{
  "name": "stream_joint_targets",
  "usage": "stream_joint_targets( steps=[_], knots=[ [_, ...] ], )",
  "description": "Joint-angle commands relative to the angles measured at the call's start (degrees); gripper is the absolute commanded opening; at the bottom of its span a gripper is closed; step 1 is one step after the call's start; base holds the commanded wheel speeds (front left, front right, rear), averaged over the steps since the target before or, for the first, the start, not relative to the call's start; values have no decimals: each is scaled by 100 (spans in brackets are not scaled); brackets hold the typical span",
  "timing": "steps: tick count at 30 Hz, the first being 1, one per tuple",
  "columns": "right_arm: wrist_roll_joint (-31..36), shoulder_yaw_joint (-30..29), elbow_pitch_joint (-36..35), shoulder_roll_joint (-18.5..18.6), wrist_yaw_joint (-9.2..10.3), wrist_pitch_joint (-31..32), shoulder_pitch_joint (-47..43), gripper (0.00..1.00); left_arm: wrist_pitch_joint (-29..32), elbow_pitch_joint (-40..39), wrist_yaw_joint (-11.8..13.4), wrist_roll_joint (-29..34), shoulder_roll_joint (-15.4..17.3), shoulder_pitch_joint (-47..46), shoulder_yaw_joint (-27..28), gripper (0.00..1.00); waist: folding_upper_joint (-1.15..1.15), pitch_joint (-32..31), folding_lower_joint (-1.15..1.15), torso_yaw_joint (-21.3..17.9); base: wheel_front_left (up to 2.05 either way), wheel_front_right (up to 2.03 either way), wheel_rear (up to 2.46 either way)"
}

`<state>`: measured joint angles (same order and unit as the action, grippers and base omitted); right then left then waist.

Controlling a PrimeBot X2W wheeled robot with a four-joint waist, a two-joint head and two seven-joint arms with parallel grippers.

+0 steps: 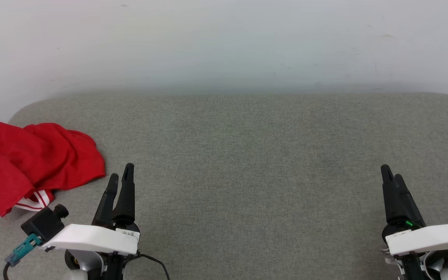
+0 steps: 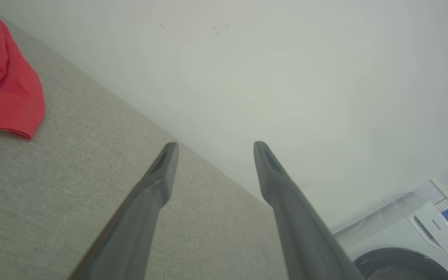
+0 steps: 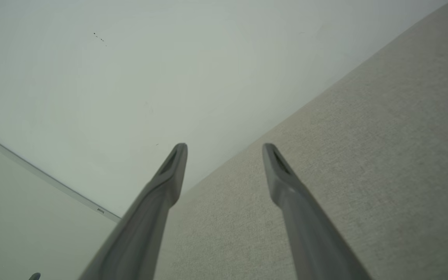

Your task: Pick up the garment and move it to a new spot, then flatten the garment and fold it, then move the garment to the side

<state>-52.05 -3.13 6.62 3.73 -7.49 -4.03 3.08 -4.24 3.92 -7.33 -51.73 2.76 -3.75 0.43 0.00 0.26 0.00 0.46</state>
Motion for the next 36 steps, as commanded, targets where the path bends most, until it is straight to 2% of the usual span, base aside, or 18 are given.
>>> stream_joint_targets(
  steps=[1,19,36],
  knots=[
    [249,18,-130,4,0,-51,-9,100,-55,-109,-10,224,12,-15,-1,100,0,-1,0,1,0,0,0],
    [1951,59,-509,27,0,56,-136,100,-366,-178,139,2057,53,58,-119,100,0,1,0,0,0,0,0],
    [3306,9,-773,5,0,165,-189,100,-614,-91,372,3186,277,129,-311,100,0,27,0,3,0,0,0]
  ],
)
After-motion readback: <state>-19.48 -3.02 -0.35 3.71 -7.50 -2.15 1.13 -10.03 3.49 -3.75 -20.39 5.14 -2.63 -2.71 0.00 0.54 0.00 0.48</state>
